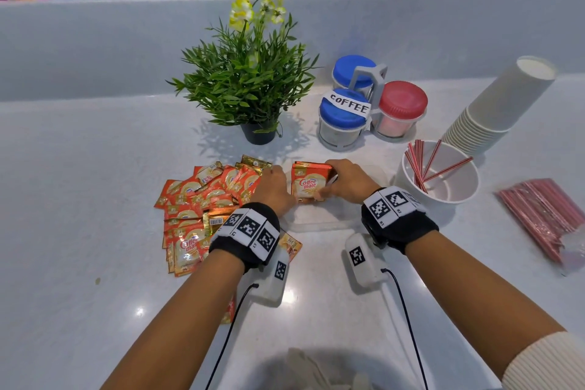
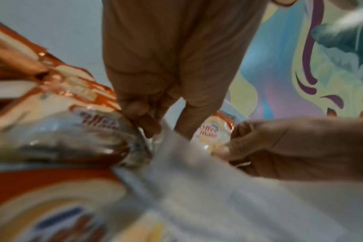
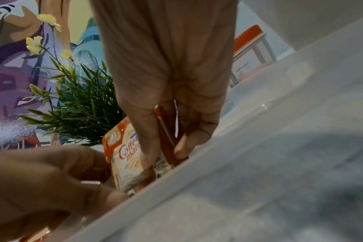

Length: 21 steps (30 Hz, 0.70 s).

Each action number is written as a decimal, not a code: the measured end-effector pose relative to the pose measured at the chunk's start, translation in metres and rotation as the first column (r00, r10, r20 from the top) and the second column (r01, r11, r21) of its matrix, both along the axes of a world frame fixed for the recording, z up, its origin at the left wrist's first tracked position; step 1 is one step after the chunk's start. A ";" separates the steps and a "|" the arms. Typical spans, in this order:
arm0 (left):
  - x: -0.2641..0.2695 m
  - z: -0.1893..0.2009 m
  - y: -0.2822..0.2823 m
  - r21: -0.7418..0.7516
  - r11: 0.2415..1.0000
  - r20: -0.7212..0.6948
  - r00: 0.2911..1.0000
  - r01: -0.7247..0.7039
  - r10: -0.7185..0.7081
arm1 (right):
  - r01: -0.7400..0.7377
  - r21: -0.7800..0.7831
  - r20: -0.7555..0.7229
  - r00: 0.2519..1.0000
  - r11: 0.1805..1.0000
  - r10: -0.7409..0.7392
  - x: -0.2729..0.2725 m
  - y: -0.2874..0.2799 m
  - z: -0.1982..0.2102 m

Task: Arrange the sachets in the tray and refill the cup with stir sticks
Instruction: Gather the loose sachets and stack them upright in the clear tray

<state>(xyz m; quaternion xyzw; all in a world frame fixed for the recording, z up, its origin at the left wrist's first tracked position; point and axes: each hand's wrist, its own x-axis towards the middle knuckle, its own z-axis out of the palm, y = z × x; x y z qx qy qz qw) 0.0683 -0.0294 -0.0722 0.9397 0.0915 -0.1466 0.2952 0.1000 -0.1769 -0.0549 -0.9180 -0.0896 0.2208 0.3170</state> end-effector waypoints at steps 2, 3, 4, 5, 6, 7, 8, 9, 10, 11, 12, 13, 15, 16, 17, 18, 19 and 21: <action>-0.001 -0.007 0.001 0.002 1.000 -0.028 0.999 0.022 -0.022 | 0.028 0.022 -0.011 1.000 0.999 -0.028 0.002 0.003 0.000; -0.002 -0.009 0.001 -0.006 1.000 -0.023 1.000 0.021 -0.021 | 0.049 0.032 -0.012 0.999 0.998 -0.048 0.002 0.005 -0.001; -0.003 -0.010 0.001 -0.017 1.000 -0.014 1.000 0.016 -0.016 | 0.076 0.040 -0.010 0.997 0.996 -0.075 0.002 0.006 -0.002; -0.004 -0.010 0.001 -0.027 1.000 -0.003 1.000 0.008 -0.008 | 0.111 0.050 -0.011 0.994 0.993 -0.111 0.001 0.008 -0.003; -0.004 -0.010 0.001 -0.033 0.999 0.007 1.000 0.002 -0.002 | 0.157 0.067 -0.011 0.988 0.985 -0.157 0.000 0.009 -0.005; -0.004 -0.010 0.000 -0.032 0.999 0.014 1.000 0.001 -0.001 | 0.205 0.089 -0.010 0.979 0.975 -0.205 -0.002 0.010 -0.007; -0.004 -0.010 0.000 -0.027 1.000 0.018 1.000 0.001 -0.001 | 0.247 0.108 -0.003 0.969 0.963 -0.248 -0.004 0.012 -0.009; -0.004 -0.010 -0.001 -0.020 1.000 0.017 1.000 0.005 -0.005 | 0.282 0.121 0.004 0.959 0.952 -0.284 -0.006 0.013 -0.010; -0.005 -0.010 -0.001 -0.015 1.000 0.016 1.000 0.008 -0.007 | 0.295 0.121 0.012 0.954 0.948 -0.299 -0.008 0.015 -0.011; -0.007 -0.010 -0.003 -0.012 1.000 0.015 1.000 0.008 -0.008 | 0.287 0.109 0.027 0.956 0.952 -0.291 -0.011 0.016 -0.011; -0.008 -0.010 -0.004 -0.013 1.000 0.021 1.000 0.007 -0.006 | 0.266 0.085 0.038 0.962 0.960 -0.270 -0.013 0.018 -0.011; -0.010 -0.010 -0.006 -0.014 1.000 0.032 0.999 0.003 -0.002 | 0.246 0.070 0.038 0.968 0.967 -0.249 -0.015 0.020 -0.011; -0.011 -0.010 -0.007 -0.024 1.000 0.051 0.999 -0.006 0.007 | 0.207 0.060 0.026 0.978 0.976 -0.209 -0.018 0.023 -0.011; -0.011 -0.010 -0.008 -0.030 0.999 0.053 0.999 -0.010 0.012 | 0.197 0.050 0.028 0.980 0.979 -0.199 -0.018 0.024 -0.011; -0.011 -0.010 -0.008 -0.036 0.999 0.053 0.998 -0.015 0.017 | 0.204 0.041 0.027 0.978 0.978 -0.205 -0.018 0.024 -0.012; -0.011 -0.009 -0.008 -0.042 0.999 0.052 0.998 -0.021 0.023 | 0.213 0.039 0.023 0.977 0.976 -0.214 -0.018 0.024 -0.012; -0.010 -0.010 -0.008 -0.050 0.998 0.054 0.998 -0.026 0.029 | 0.225 0.042 0.013 0.974 0.973 -0.226 -0.018 0.024 -0.012; -0.011 -0.010 -0.009 -0.064 0.997 0.060 0.998 -0.033 0.036 | 0.235 0.038 -0.010 0.972 0.971 -0.235 -0.020 0.025 -0.013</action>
